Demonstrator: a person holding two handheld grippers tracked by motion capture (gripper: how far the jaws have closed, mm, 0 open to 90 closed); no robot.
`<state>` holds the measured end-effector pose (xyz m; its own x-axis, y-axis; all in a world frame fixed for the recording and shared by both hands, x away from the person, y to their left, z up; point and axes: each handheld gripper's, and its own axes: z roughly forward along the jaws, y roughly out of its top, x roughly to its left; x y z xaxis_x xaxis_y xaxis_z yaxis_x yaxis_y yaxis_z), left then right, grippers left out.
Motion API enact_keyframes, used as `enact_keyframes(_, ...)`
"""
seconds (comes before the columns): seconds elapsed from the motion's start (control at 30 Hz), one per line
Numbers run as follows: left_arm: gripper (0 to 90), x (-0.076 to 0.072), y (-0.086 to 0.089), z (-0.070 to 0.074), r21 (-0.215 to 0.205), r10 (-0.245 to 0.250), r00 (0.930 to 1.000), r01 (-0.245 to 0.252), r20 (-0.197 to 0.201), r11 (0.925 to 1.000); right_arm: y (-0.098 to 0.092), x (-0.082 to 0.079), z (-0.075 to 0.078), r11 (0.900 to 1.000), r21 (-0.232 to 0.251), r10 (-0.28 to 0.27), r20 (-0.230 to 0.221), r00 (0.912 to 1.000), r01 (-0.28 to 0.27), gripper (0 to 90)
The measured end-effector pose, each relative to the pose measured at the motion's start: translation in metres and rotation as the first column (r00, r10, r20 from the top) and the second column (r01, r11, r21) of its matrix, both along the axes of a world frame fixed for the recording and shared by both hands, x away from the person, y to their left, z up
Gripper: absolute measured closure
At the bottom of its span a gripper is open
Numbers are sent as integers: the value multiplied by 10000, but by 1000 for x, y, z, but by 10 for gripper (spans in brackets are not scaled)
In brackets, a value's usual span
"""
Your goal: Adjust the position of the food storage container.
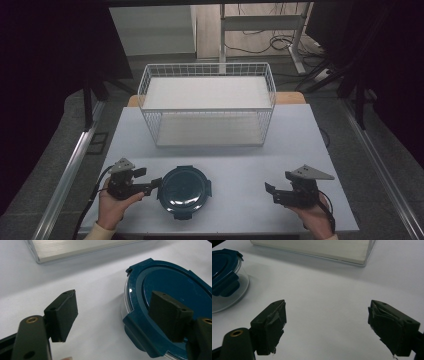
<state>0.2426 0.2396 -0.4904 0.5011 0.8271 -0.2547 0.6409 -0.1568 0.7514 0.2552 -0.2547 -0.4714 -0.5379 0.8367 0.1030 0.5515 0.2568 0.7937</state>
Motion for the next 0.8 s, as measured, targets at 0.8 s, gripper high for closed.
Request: enact_keyframes(0.8,276,-18,-6,28,-172,-399,9983,407,433,9990,0,1,-4,9989,-265,382,-203,9991,-387,207)
